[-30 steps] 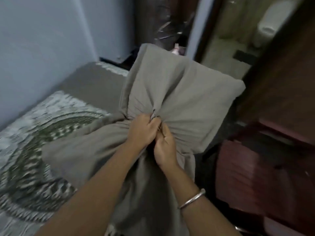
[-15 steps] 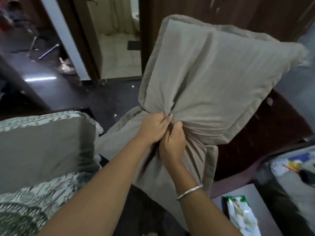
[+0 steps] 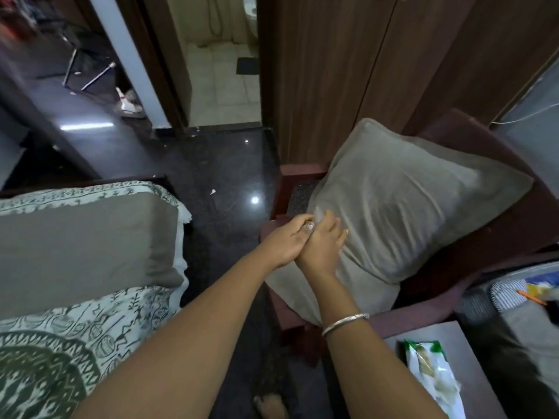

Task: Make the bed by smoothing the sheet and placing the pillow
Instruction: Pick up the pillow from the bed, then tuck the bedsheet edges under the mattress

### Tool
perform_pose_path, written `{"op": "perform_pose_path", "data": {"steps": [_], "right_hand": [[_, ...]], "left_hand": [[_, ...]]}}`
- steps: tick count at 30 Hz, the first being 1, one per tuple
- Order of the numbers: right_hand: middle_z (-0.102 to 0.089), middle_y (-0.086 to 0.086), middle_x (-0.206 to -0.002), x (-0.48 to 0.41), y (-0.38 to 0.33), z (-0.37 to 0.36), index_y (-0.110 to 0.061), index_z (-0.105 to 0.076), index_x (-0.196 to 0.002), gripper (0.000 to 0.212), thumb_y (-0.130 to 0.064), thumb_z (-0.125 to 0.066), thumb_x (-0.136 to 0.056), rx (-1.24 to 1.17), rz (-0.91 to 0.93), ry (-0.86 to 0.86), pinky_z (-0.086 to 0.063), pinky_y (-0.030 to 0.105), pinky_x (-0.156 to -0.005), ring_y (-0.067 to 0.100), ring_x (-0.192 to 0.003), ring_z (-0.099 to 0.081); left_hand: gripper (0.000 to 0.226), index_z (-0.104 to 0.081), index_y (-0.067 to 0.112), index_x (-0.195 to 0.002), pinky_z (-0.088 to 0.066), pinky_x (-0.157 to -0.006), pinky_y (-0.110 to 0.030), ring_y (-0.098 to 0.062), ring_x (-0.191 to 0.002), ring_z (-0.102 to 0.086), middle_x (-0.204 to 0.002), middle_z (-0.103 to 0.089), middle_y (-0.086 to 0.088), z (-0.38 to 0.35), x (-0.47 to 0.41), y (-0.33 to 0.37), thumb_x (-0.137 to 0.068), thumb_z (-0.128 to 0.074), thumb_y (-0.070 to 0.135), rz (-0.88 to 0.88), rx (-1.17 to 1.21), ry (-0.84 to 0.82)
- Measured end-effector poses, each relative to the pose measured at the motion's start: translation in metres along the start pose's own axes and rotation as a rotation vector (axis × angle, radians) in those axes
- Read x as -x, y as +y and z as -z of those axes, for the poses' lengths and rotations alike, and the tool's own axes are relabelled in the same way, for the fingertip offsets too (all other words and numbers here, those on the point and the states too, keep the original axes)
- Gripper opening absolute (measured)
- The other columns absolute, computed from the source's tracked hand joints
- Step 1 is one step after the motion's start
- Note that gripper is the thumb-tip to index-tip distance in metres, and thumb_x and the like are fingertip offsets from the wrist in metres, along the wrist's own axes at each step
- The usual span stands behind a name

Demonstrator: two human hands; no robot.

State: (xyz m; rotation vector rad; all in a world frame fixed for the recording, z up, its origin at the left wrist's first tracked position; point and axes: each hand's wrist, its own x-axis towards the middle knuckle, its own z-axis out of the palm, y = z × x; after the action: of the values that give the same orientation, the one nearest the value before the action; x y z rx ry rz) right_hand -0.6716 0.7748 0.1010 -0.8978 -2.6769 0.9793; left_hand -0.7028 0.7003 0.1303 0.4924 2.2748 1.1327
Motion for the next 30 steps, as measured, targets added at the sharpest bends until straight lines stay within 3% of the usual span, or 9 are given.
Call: {"op": "perform_pose_path", "data": {"steps": [7, 11, 14, 16, 20, 25, 30], "right_hand": [[-0.014, 0.025, -0.155, 0.044, -0.046, -0.026, -0.010, -0.016, -0.149, 0.059, -0.024, -0.042, -0.098, 0.095, 0.203, -0.218, -0.010, 0.042, -0.115, 0.041, -0.145, -0.003], [-0.022, 0.022, -0.153, 0.091, -0.084, -0.054, -0.013, -0.025, -0.145, 0.054, -0.024, -0.041, -0.095, 0.222, 0.387, -0.537, -0.011, 0.046, -0.115, 0.041, -0.143, -0.011], [-0.036, 0.016, -0.145, 0.143, -0.120, -0.077, -0.013, -0.035, -0.140, 0.051, -0.026, -0.043, -0.091, 0.413, 0.647, -0.791, -0.016, 0.050, -0.113, 0.037, -0.138, -0.026], [-0.043, 0.012, -0.139, 0.190, -0.146, -0.087, -0.013, -0.040, -0.137, 0.048, -0.029, -0.046, -0.092, 0.505, 0.888, -0.880, -0.021, 0.047, -0.113, 0.032, -0.133, -0.036], [-0.042, 0.015, -0.143, 0.301, -0.183, -0.113, -0.009, -0.031, -0.140, 0.060, -0.034, -0.052, -0.090, 0.593, 1.171, -1.019, -0.027, 0.045, -0.111, 0.033, -0.135, -0.034], [-0.043, 0.018, -0.137, 0.462, -0.207, -0.138, -0.011, -0.027, -0.141, 0.067, -0.031, -0.055, -0.084, 0.722, 1.506, -1.158, -0.033, 0.046, -0.106, 0.040, -0.131, -0.035], [-0.035, 0.017, -0.145, 0.620, -0.194, -0.149, -0.013, -0.024, -0.144, 0.066, -0.031, -0.053, -0.087, 0.724, 1.817, -1.297, -0.030, 0.047, -0.109, 0.039, -0.136, -0.026]], "left_hand": [[0.044, -0.036, 0.023, -0.143, -0.033, -0.099, -0.027, -0.017, -0.128, -0.043, -0.143, -0.044, -0.002, 0.036, 0.068, -0.039, -0.103, -0.028, 0.037, 0.114, 0.043, 0.188], [0.044, -0.035, 0.017, -0.144, -0.028, -0.102, -0.025, -0.021, -0.131, -0.041, -0.146, -0.042, -0.007, 0.061, 0.135, -0.079, -0.103, -0.028, 0.034, 0.247, 0.038, 0.365], [0.041, -0.039, 0.011, -0.140, -0.027, -0.087, -0.015, -0.022, -0.127, -0.044, -0.142, -0.046, -0.009, 0.077, 0.205, -0.110, -0.104, -0.029, 0.028, 0.330, 0.063, 0.506], [0.041, -0.039, 0.012, -0.140, -0.025, -0.083, -0.014, -0.022, -0.127, -0.044, -0.141, -0.046, -0.008, 0.083, 0.261, -0.134, -0.104, -0.030, 0.029, 0.414, 0.109, 0.601], [0.049, -0.034, 0.015, -0.144, -0.032, -0.099, -0.028, -0.027, -0.130, -0.043, -0.143, -0.044, -0.010, 0.076, 0.382, -0.182, -0.102, -0.032, 0.041, 0.576, 0.216, 0.783], [0.048, -0.031, 0.012, -0.145, -0.037, -0.085, -0.026, -0.027, -0.122, -0.050, -0.140, -0.047, -0.015, 0.052, 0.531, -0.221, -0.102, -0.036, 0.034, 0.754, 0.284, 0.978], [0.046, -0.032, 0.015, -0.145, -0.039, -0.088, -0.026, -0.023, -0.124, -0.047, -0.143, -0.045, -0.009, -0.004, 0.670, -0.243, -0.101, -0.038, 0.030, 0.913, 0.397, 1.274]]}}
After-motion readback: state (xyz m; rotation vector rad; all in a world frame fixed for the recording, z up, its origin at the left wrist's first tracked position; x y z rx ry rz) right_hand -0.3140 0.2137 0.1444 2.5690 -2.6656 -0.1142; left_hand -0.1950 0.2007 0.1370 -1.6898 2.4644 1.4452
